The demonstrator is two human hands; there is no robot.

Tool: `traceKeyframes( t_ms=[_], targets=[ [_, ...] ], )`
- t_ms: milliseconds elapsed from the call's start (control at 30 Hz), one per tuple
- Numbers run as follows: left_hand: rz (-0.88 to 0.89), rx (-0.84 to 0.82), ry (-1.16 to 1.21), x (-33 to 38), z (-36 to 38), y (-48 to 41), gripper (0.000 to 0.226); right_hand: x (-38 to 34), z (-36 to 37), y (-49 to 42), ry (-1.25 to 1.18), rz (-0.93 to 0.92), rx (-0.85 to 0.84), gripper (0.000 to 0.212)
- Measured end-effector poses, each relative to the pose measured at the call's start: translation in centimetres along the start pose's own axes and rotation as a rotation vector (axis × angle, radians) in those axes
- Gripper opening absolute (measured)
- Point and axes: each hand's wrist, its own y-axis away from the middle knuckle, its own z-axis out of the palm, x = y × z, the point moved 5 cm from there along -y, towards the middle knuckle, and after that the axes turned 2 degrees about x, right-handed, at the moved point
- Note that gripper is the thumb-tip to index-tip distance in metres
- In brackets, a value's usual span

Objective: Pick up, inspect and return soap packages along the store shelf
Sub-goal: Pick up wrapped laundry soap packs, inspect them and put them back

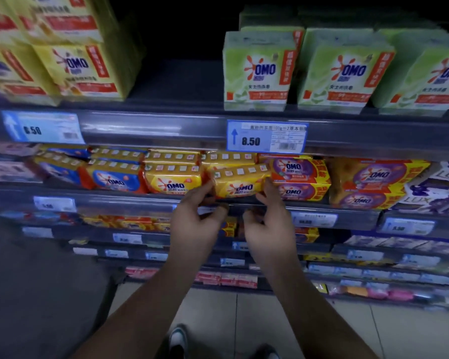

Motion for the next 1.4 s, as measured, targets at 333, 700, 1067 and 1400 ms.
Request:
traceKeyframes(
  t_ms=[333,700,1067,1400],
  targets=[
    [0.169,-0.003,0.081,-0.2,-0.4,-1.4,0.039,0.5,1.9,0.5,-0.266,0.08,0.25,0.055],
    [0.18,0.079,0.096,0.8,0.1,-2.1,0.038,-0.1,0.5,0.6,-0.55,0.097,0.146,0.043],
    [0.123,-0.031,0.259,3.4,-3.9,-1.3,0.024,0.6,-2.8,-0.6,-0.265,-0.052,-0.013,0.035],
    [-0.288,-0.171,0.607,2.3,-3.0,-0.2,0.05,0.3,-4.5,-1.4,-0.595,0.076,-0.137,0.016]
  ],
)
